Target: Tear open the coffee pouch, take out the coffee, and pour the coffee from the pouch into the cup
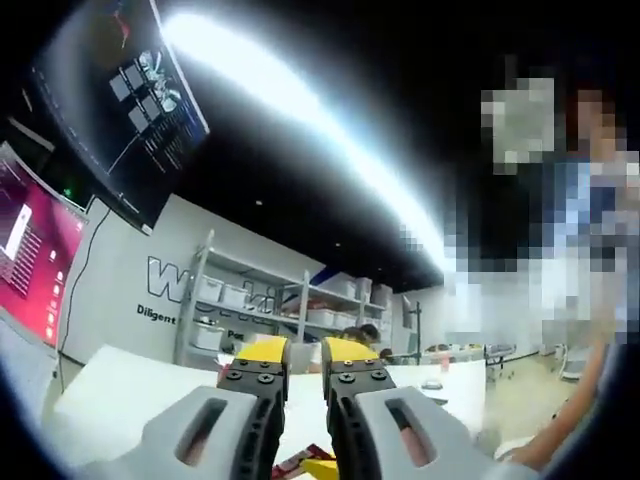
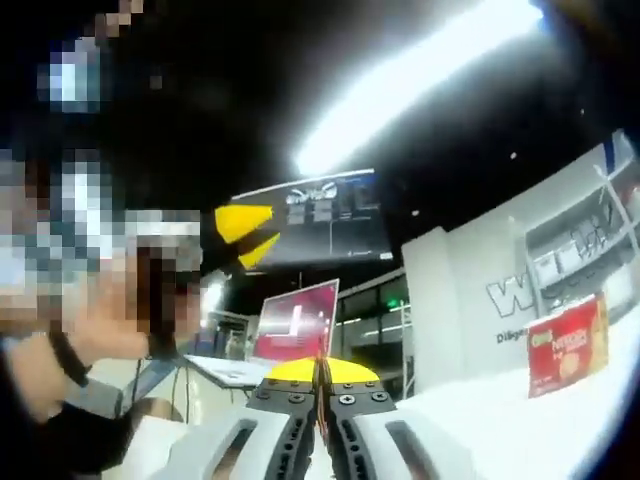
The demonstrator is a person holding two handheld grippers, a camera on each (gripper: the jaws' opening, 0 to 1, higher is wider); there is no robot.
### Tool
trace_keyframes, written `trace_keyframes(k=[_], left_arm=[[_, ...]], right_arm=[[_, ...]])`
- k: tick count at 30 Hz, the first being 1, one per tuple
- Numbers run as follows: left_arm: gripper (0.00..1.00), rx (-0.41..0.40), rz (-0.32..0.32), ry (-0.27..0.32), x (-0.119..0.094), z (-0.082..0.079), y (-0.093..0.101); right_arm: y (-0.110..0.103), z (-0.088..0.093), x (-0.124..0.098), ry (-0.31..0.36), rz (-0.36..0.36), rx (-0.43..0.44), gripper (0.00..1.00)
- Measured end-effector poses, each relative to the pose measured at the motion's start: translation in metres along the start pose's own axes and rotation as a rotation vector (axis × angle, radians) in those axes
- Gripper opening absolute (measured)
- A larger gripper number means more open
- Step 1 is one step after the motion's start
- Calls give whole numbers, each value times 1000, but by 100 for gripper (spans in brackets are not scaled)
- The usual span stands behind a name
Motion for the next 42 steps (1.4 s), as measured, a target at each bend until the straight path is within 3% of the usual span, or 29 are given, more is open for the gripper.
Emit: trace_keyframes(k=[5,9,19,29,34,42], left_arm=[[15,8,6,-12,3,4,3],[15,16,8,-10,4,3,9],[15,61,24,-54,12,13,24],[15,65,40,-72,17,20,29],[15,62,52,-67,20,20,32],[15,59,57,-70,19,21,33]], right_arm=[[-2,9,18,5,-25,-20,3],[-5,26,31,-27,-69,-43,3],[8,38,27,-65,-24,30,3],[5,47,31,-107,-34,32,5],[0,48,33,-106,-55,23,16],[1,47,36,-90,-48,-5,42]])
Point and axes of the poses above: the point that each gripper's makers call its tool centre point, and the gripper's own axes: x roughly forward along the fingers, y roughly to its right, z roughly out of its underside, the point moved 1 cm from there along -x, roughly backward along the fingers, and after that the axes turned 1 degree about -z, right-handed, at the moved point
